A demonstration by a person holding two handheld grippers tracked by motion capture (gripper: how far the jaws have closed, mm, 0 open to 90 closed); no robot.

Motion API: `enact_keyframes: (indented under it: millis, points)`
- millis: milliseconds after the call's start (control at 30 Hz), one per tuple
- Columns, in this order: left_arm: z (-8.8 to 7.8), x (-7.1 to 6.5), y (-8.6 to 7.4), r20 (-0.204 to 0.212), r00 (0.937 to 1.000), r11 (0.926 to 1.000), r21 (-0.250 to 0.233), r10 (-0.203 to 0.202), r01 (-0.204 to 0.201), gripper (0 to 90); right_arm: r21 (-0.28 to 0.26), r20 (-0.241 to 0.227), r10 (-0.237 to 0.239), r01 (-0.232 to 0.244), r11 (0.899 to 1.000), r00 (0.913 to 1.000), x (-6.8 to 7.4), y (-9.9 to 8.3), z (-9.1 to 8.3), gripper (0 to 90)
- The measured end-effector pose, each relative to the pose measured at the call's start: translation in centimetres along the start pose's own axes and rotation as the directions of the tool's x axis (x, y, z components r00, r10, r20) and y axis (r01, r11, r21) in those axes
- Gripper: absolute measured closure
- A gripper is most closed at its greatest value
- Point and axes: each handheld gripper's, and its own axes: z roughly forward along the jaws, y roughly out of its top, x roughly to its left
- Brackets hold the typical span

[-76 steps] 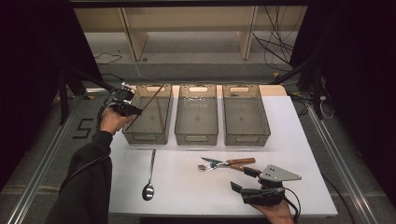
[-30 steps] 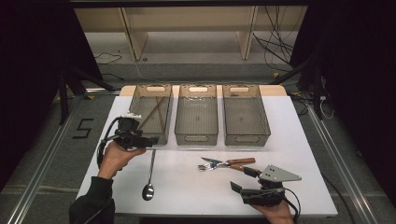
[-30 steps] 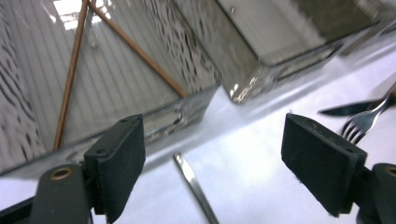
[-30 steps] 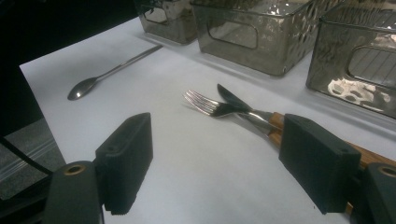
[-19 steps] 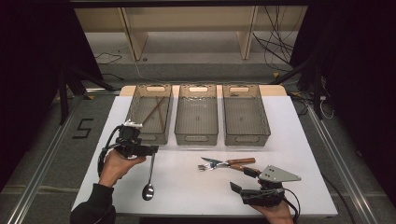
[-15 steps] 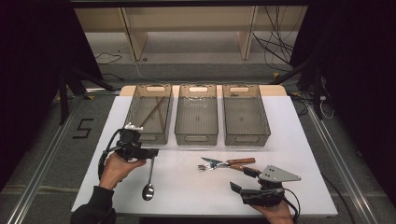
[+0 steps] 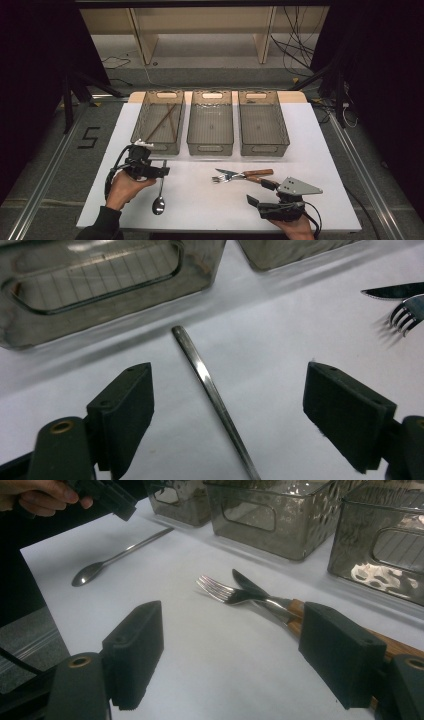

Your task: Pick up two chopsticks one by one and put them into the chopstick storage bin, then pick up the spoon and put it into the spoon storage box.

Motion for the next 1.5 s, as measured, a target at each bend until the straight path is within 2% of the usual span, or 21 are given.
enact_keyframes:
  millis: [200, 500, 600, 833, 933, 1033, 1233, 1300, 1500]
  points:
    - [0.3, -0.6, -0.5, -0.004, 0.9998, 0.9996, 0.017, 0.021, -0.021, 17.6, 0.0, -0.001, 0.01, -0.01, 1.0, 1.0, -0.3, -0.2, 0.0, 26.5]
    - [1.1, -0.7, -1.6, -0.019, 0.9997, 0.9986, 0.052, 0.014, -0.013, 16.0, -0.001, 0.0, 0.006, -0.006, 1.0, 1.0, -0.3, -0.2, -0.1, 26.5]
    - [1.4, -0.7, -2.1, -0.02, 0.9996, 0.9968, 0.078, 0.019, -0.018, 16.0, 0.0, 0.001, 0.003, -0.003, 1.0, 1.0, -0.2, -0.2, 0.0, 26.4]
    - [1.8, -1.2, -2.7, -0.016, 0.9991, 0.9939, 0.104, 0.039, -0.037, 18.6, 0.005, 0.0, 0.001, -0.001, 1.0, 1.0, -0.1, -0.2, 0.0, 26.4]
    - [1.8, -1.3, -2.8, -0.012, 0.9988, 0.9932, 0.107, 0.048, -0.046, 23.4, 0.007, 0.0, 0.007, -0.007, 1.0, 1.0, -0.2, -0.2, 0.1, 26.4]
    - [2.0, -1.6, -3.0, -0.004, 0.9981, 0.9921, 0.109, 0.062, -0.061, 32.9, 0.005, 0.001, 0.005, -0.005, 1.0, 1.0, -0.3, -0.3, 0.1, 26.5]
    - [2.3, -1.8, -3.2, -0.028, 0.9956, 0.9913, 0.099, 0.089, -0.086, 45.2, 0.013, 0.002, 0.002, -0.002, 1.0, 1.0, -0.2, -0.3, 0.1, 26.4]
    - [2.3, -1.8, -3.3, -0.024, 0.9958, 0.9918, 0.094, 0.089, -0.086, 50.1, 0.01, 0.003, 0.001, -0.001, 1.0, 1.0, -0.2, -0.2, 0.1, 26.5]
    - [2.2, -2.0, -3.4, -0.038, 0.9917, 0.988, 0.1, 0.122, -0.118, 61.4, 0.014, 0.002, -0.007, 0.007, 1.0, 1.0, 0.0, -0.1, 0.2, 26.5]
